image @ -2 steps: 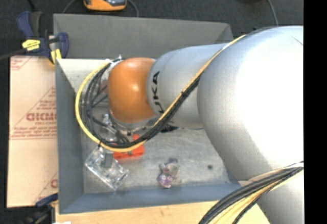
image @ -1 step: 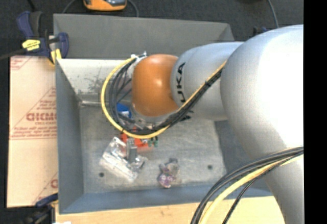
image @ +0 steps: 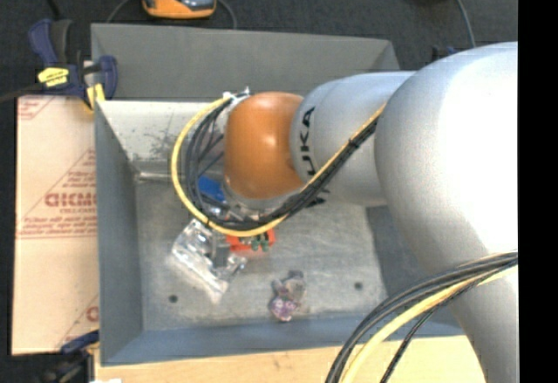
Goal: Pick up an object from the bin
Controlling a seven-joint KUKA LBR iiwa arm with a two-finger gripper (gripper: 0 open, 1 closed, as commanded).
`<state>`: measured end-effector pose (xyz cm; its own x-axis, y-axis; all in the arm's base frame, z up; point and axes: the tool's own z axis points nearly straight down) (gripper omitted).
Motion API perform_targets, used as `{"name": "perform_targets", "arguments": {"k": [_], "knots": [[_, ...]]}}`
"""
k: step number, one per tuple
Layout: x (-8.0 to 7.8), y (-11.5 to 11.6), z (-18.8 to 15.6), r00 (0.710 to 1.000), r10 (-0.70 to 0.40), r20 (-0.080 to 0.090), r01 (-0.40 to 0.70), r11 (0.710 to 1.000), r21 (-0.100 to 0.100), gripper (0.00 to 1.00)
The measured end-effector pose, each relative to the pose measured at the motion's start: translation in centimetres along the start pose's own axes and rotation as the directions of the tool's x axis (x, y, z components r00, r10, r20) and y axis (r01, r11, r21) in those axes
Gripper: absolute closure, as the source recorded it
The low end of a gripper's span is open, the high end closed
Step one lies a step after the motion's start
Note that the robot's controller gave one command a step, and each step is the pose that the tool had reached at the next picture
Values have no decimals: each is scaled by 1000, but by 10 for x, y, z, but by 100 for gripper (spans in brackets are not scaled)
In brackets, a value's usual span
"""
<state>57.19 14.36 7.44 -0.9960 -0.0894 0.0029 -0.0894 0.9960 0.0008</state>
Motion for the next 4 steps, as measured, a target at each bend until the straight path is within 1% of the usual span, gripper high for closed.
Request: {"name": "perform_targets", "arguments": {"k": [1, 2, 3, 4], "knots": [[-54, -10, 0, 999, 48, 5, -48, 999, -4, 100], [-49, 9, -27, 973, 232, 7, -232, 973, -3, 100], [-15, 15, -139, 977, 211, 10, -211, 978, -4, 100], [-31, -61, -131, 969, 245, 8, -245, 969, 2, 100]]}}
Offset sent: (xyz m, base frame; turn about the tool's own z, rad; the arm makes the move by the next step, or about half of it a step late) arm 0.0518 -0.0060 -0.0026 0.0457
